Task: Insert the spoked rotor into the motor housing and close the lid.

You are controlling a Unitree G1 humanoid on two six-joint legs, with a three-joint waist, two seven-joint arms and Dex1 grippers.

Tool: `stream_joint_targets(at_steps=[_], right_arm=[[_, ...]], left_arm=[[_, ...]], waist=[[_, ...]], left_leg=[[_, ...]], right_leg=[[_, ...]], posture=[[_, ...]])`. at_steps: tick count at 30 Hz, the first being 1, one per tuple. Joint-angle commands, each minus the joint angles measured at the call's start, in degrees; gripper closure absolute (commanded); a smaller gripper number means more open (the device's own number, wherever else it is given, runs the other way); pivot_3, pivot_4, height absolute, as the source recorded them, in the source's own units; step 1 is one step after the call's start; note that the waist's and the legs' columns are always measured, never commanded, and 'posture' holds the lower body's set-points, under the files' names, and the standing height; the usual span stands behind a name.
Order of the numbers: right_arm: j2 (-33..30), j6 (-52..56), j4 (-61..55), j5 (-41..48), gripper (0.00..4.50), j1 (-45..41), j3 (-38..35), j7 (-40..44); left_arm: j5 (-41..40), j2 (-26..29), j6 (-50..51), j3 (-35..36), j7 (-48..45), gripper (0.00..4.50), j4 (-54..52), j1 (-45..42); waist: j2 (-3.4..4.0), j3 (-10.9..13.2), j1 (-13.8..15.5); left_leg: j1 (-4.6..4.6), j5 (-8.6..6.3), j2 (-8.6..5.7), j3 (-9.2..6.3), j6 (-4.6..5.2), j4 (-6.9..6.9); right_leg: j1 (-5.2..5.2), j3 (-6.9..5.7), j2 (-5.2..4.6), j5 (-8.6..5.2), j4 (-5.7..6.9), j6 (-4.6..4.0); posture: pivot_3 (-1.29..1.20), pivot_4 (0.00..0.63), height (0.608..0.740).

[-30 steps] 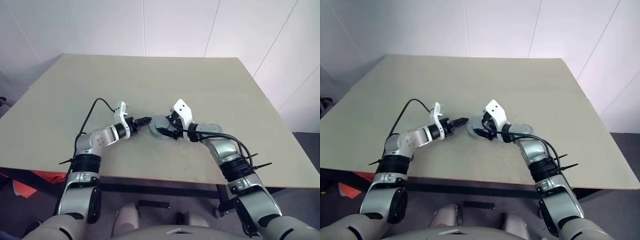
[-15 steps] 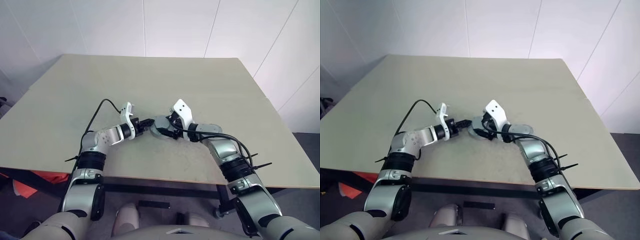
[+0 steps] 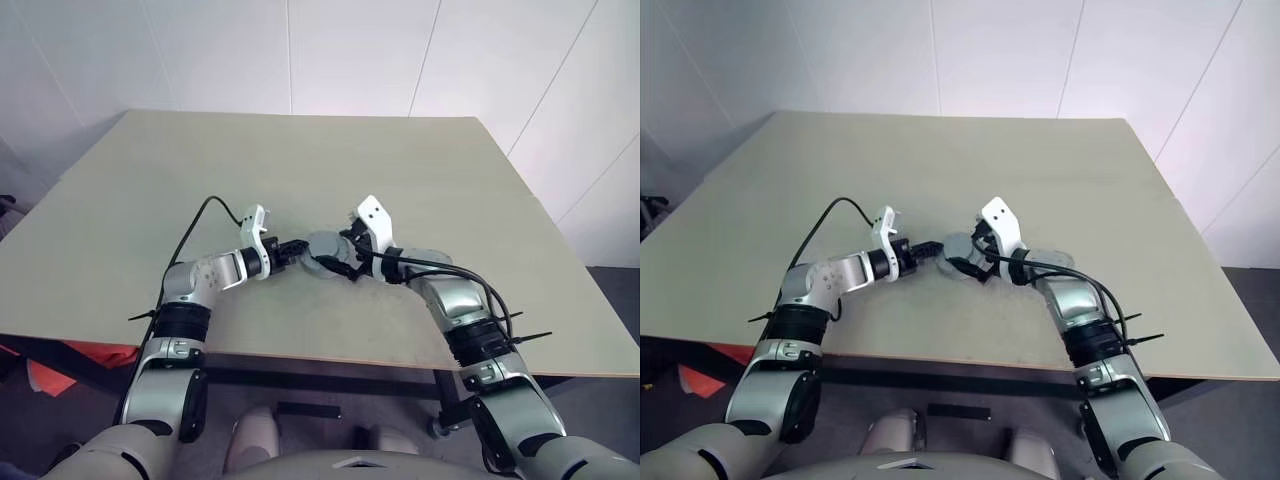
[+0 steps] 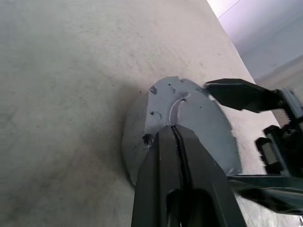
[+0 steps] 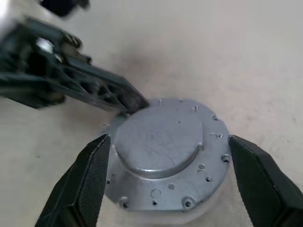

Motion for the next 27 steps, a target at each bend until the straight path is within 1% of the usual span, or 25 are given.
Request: stream_joint_targets(at_steps=[1, 4, 6, 10, 11, 14, 16, 18, 21, 27], right_arm=[[0.3, 5.4, -7.3, 6.3, 0.02, -1.3, -4.9, -0.7], [1.1, 15.1, -8.4, 10.9, 0.02, -2.1, -10.1, -5.3], [0.9, 21.1, -8.0, 12.8, 0.02, -2.2, -12.6, -8.0], [0.9, 31.6, -6.8, 16.3, 0.02, -2.3, -17.9, -12.8], [1.7, 34.7, -6.2, 17.8, 0.02, -2.7, -20.4, -14.4], [7.3, 46.0, -2.2, 25.9, 0.02, -7.2, -34.6, -21.5], [9.6, 50.1, -1.7, 27.7, 0.02, -9.0, -39.4, -24.9], [11.2, 52.1, -1.4, 27.7, 0.02, -9.6, -41.3, -27.5], [12.9, 53.2, -0.1, 26.8, 0.02, -9.0, -41.7, -30.3], [13.4, 54.2, -0.3, 25.1, 0.02, -6.4, -37.5, -32.2]], left_arm=[[1.6, -0.5, 2.4, -2.4, 0.5, 4.50, 2.0, 1.8], [1.5, -0.7, 2.6, -2.5, 0.4, 4.50, 1.3, 1.9], [1.5, -0.8, 2.7, -2.5, 0.3, 4.50, 1.0, 1.9], [1.4, -0.8, 2.6, -2.4, 0.1, 4.50, 0.6, 2.0], [1.4, -0.8, 2.5, -2.4, 0.0, 4.50, 0.5, 2.0], [1.5, -0.7, 2.1, -2.4, -0.2, 4.50, 0.5, 2.0], [1.6, -0.7, 1.8, -2.3, -0.3, 4.50, 0.5, 2.0], [1.7, -0.7, 1.6, -2.3, -0.3, 4.50, 0.7, 2.0], [1.9, -0.7, 1.4, -2.4, -0.3, 4.50, 0.7, 1.9], [2.1, -0.4, 1.1, -2.2, -0.4, 4.50, 0.7, 1.9]], waist=[[0.01, 0.0, 0.1], [0.01, 0.0, 0.2], [0.01, 0.0, 0.3], [0.02, 0.0, 0.2], [0.02, 0.0, 0.3], [0.08, 0.0, 0.1], [0.20, -0.1, 0.2], [0.23, -0.1, 0.3], [0.24, -0.1, 0.4], [0.26, -0.1, 0.6]], left_leg=[[0.00, 0.00, -0.01, 0.00, 0.00, -0.03], [-0.03, -0.04, -0.06, 0.00, 0.06, -0.10], [-0.03, -0.05, -0.08, 0.01, 0.08, -0.10], [-0.05, -0.04, -0.10, 0.01, 0.06, -0.15], [-0.04, -0.02, -0.09, 0.01, 0.03, -0.19], [-0.01, 0.06, -0.10, 0.02, -0.11, -0.28], [-0.03, 0.09, -0.11, 0.03, -0.16, -0.33], [-0.01, 0.14, -0.11, 0.03, -0.24, -0.43], [-0.01, 0.24, -0.15, 0.03, -0.40, -0.57], [-0.03, 0.29, -0.20, 0.03, -0.49, -0.74]], right_leg=[[0.00, 0.00, 0.00, 0.00, -0.02, 0.00], [0.04, 0.00, -0.02, -0.01, -0.12, 0.00], [0.06, 0.00, -0.02, 0.08, -0.13, -0.17], [0.02, 0.00, -0.04, 0.02, -0.15, -0.06], [0.02, 0.00, -0.03, -0.05, -0.15, 0.06], [-0.02, 0.01, -0.03, -0.07, -0.15, 0.08], [-0.10, 0.01, -0.04, -0.07, -0.13, 0.08], [-0.10, 0.01, -0.04, -0.07, -0.14, 0.09], [-0.10, 0.01, -0.05, -0.09, -0.19, 0.12], [-0.15, 0.01, -0.07, -0.17, -0.21, 0.24]], posture=[[0.00, 0.000, 0.740], [0.00, 0.000, 0.740], [0.00, 0.000, 0.740], [0.00, 0.000, 0.740], [0.00, 0.000, 0.740], [0.00, 0.000, 0.740], [0.00, 0.000, 0.740], [0.00, 0.000, 0.740], [0.00, 0.000, 0.740], [0.00, 0.000, 0.740]])
